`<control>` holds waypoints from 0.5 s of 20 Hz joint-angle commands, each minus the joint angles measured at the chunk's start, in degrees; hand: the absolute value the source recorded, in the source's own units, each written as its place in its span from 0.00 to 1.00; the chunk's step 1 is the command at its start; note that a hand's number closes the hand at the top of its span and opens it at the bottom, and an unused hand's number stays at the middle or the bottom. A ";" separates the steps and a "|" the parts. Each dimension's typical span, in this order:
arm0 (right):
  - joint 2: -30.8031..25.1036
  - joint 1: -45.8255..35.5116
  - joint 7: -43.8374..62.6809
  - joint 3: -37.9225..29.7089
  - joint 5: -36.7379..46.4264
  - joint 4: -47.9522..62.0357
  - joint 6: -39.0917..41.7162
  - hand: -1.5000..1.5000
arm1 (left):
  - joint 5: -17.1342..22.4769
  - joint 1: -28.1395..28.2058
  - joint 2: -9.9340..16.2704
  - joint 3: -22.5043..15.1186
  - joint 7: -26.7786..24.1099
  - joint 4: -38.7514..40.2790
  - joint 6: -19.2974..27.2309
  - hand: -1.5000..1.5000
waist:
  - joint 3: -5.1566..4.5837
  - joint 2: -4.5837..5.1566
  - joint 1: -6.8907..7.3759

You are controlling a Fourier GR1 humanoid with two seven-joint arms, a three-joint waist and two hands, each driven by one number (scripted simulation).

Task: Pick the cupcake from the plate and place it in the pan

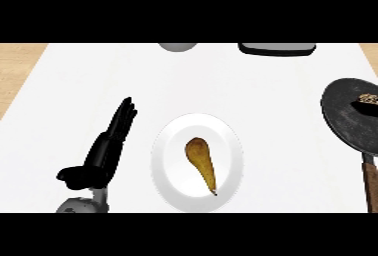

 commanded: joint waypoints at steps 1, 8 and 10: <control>0.28 0.77 -10.25 -6.36 -5.29 -1.30 -3.71 0.00 | 0.27 0.53 0.03 0.32 0.92 -0.71 0.18 0.50 | -0.03 -0.18 -0.23; 2.98 4.60 -23.90 -16.95 -16.87 -3.75 3.11 0.00 | -0.01 -0.27 -0.31 1.46 -0.51 2.61 0.24 0.50 | -0.33 -0.90 -1.98; -0.01 7.35 -24.77 -18.31 -19.59 -6.58 11.02 0.00 | 1.07 0.56 1.56 3.34 0.12 0.28 -0.56 0.50 | -0.43 -1.31 -2.66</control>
